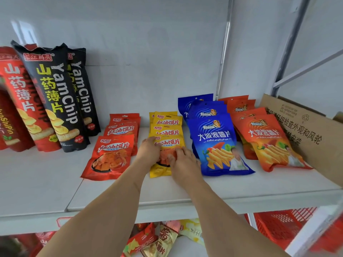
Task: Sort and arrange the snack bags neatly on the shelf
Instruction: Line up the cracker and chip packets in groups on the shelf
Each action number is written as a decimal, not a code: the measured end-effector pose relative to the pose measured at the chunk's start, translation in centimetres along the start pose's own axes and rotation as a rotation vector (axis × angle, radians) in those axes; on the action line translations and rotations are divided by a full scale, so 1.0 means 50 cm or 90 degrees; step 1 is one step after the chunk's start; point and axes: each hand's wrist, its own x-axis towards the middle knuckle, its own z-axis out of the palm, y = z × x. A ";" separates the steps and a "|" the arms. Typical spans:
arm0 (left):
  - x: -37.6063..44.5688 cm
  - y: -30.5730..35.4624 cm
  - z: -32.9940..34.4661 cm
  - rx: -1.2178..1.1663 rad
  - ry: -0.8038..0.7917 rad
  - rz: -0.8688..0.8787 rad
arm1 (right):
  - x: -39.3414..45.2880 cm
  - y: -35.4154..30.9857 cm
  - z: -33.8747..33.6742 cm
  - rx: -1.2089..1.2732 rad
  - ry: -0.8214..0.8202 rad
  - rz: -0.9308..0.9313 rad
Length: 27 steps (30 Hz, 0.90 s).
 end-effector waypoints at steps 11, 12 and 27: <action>-0.022 0.008 -0.043 -0.040 0.029 0.008 | -0.002 -0.014 -0.027 -0.015 0.053 -0.035; -0.028 0.013 -0.057 -0.031 0.038 0.017 | 0.004 -0.023 -0.032 -0.022 0.062 -0.043; -0.045 -0.198 -0.388 0.005 0.355 0.028 | 0.087 -0.402 0.039 0.253 0.003 -0.198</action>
